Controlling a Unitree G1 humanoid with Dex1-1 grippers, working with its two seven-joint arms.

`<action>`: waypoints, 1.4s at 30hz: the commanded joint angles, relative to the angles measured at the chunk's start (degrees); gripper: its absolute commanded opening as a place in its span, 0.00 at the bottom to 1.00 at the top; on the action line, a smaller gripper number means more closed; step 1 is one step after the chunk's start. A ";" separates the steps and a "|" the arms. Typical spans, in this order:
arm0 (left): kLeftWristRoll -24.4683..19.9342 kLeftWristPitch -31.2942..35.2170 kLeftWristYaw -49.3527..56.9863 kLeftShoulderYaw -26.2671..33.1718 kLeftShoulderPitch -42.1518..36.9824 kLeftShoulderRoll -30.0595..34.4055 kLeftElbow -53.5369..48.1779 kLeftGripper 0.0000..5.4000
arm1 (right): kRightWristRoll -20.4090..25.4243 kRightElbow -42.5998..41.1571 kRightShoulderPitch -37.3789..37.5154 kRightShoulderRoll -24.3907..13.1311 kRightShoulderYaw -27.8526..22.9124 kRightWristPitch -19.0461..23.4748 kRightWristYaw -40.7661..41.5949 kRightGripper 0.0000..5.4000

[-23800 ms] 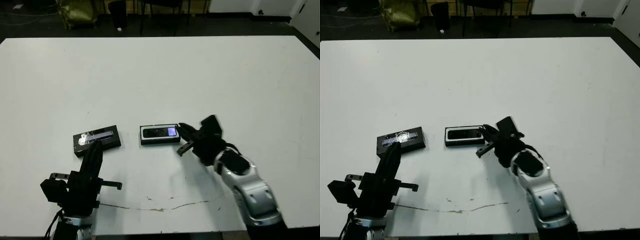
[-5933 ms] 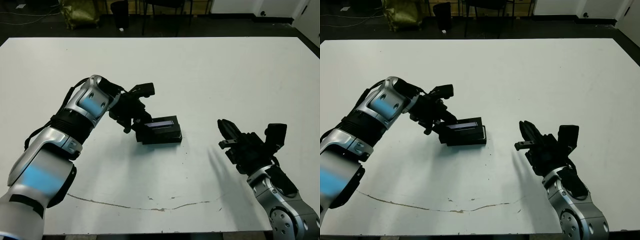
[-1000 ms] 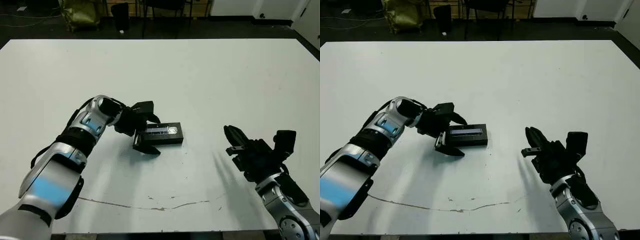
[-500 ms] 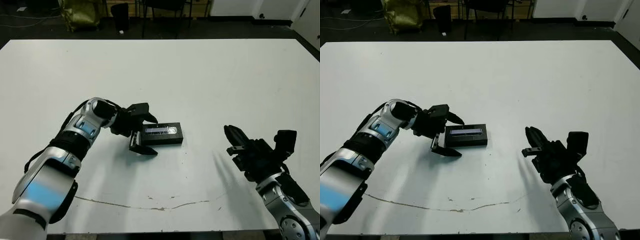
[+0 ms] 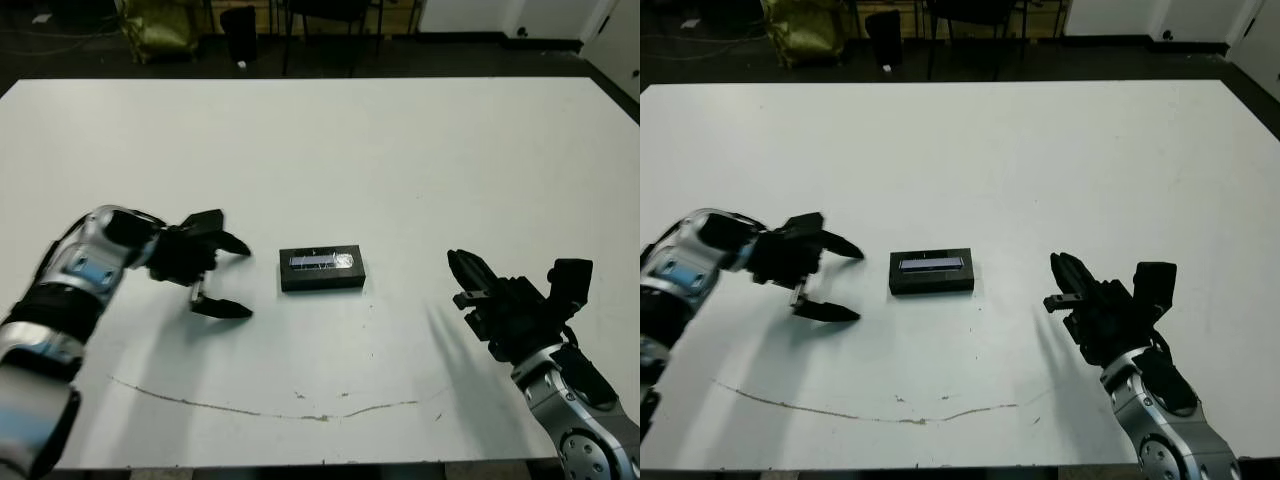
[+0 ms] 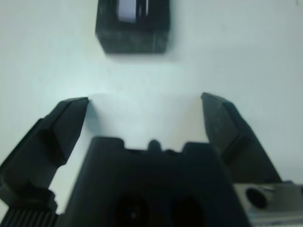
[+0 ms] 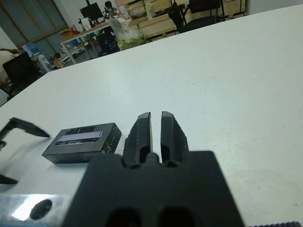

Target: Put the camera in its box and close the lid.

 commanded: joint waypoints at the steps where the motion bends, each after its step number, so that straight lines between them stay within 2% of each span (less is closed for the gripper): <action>1: 0.49 1.50 -1.21 0.75 6.31 4.53 -0.97 1.00 | 0.39 0.64 -0.02 -0.51 -0.11 1.91 -0.64 0.00; 3: -1.62 2.39 -0.79 3.20 8.33 6.28 -2.67 1.00 | 0.90 0.67 -0.25 -0.46 -0.23 2.55 -0.84 0.00; 7: -5.96 16.74 8.92 11.30 14.44 8.15 -15.75 1.00 | 0.98 1.19 -0.60 -0.37 -0.13 2.58 -0.46 0.00; 9: -9.20 22.13 16.85 17.00 18.47 5.68 -24.48 0.98 | 1.15 1.92 -0.80 -0.34 -0.21 2.26 0.09 0.00; 12: -13.38 29.15 28.38 22.51 22.65 0.06 -36.47 0.88 | 1.60 1.58 -1.29 0.09 -0.09 3.42 -1.04 0.00; 16: -13.85 32.55 43.39 24.16 26.58 -8.26 -50.54 0.70 | 0.75 2.12 -1.54 0.40 0.81 2.12 -0.79 0.00; 19: -10.98 37.92 57.53 22.09 29.00 -16.57 -61.45 0.57 | 0.47 2.57 -1.84 0.54 1.14 1.93 -0.73 0.00; 22: -9.86 42.34 66.19 18.83 29.75 -22.85 -67.94 0.43 | -0.54 2.10 -1.87 0.85 1.83 2.45 -1.81 0.00; 27: -9.45 45.89 73.34 13.96 30.11 -29.48 -70.81 0.21 | -1.56 2.52 -1.84 2.13 3.13 2.79 -3.70 0.00; 31: -6.71 47.93 78.59 8.68 30.46 -33.21 -69.51 0.02 | -2.85 3.40 -1.90 2.50 3.91 1.98 -4.04 0.00; 36: -3.86 49.03 83.34 4.26 28.70 -37.97 -62.24 0.00 | -3.52 3.78 -2.20 3.44 4.06 2.07 -4.39 0.00; 40: -3.03 49.57 84.81 3.55 26.11 -40.78 -55.84 0.00 | -4.34 4.60 -1.90 3.73 4.58 0.04 -3.51 0.00; 42: -2.70 48.12 84.98 3.93 25.40 -41.54 -52.55 0.00 | -3.79 4.28 -1.71 4.06 4.45 0.73 -4.04 0.00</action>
